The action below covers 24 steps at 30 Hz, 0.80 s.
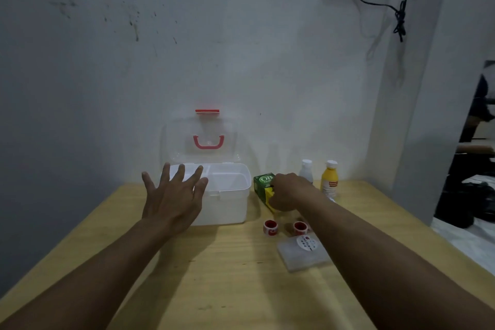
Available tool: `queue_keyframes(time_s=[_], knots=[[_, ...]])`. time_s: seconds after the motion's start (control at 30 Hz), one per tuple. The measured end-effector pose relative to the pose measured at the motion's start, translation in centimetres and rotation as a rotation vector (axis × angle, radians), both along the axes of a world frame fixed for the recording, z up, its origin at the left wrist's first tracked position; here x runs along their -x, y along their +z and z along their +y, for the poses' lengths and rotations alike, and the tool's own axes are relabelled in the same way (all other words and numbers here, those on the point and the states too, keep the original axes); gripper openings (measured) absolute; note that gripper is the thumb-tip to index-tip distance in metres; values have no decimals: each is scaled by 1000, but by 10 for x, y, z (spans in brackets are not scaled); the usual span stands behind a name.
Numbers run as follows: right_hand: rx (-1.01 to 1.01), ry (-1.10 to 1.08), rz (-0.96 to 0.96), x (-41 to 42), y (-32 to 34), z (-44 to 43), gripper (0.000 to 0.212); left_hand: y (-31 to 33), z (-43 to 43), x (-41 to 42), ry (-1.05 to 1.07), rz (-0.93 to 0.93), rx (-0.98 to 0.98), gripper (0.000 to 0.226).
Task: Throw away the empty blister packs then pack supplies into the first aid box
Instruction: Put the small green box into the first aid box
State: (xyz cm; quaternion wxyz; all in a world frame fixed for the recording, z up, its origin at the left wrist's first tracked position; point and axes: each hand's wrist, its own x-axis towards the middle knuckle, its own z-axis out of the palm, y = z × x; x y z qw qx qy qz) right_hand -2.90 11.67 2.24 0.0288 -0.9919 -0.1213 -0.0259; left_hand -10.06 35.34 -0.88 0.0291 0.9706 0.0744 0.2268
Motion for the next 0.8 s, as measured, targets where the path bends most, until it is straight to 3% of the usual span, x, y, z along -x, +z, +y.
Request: queue_keyframes(time_s=[0.27,0.47,0.63,0.8], knots=[[-209,-39,-199,3,43,-10,48,-2,9,2,-23,21,57,72],[-370,62,-285,8,80,-2,39,1,15,2,-4,9,114,63],[-400,159,-210,15,97,14,42,0,22,1,-4,44,107,60],[-278,223,-118,8,102,31,35,-3,24,0,-20,34,105,57]])
